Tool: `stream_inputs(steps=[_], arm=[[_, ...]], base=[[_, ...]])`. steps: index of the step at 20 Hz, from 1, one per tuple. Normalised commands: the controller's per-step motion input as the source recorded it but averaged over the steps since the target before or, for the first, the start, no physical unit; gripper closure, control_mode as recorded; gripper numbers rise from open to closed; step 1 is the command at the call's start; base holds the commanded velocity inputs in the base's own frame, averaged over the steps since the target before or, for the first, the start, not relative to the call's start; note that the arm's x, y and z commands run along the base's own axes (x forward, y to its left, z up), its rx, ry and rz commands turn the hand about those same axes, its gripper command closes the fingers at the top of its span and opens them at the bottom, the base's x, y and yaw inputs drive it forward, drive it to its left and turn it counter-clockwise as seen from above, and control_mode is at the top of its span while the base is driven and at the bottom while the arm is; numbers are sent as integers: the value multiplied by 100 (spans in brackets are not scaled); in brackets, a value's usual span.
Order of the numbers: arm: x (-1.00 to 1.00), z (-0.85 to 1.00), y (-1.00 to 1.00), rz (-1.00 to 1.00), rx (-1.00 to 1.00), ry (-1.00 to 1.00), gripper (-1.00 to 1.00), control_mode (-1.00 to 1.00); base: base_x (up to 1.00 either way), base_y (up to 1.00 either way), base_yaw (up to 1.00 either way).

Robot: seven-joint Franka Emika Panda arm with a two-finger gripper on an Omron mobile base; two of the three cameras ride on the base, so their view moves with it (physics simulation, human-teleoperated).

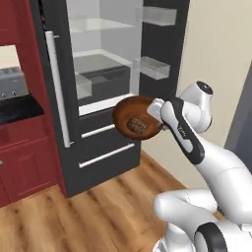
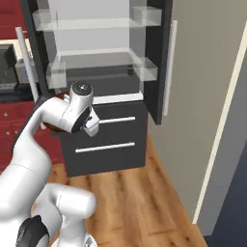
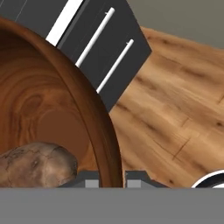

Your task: Move the mug from next to the sink to the open cabinet. Then, move the bowl with the potato to the fridge to clear the area for faucet cleaning.

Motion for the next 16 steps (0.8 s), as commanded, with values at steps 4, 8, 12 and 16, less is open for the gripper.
stream_inputs(steps=[4,8,12,16], arm=[[0,0,0,0,0,0,100,100],[0,0,0,0,0,0,100,100],[0,0,0,0,0,0,100,100],[0,0,0,0,0,0,100,100]], base=[[41,-81,47],[76,-87,29],[100,-44,15],[100,-1,5]])
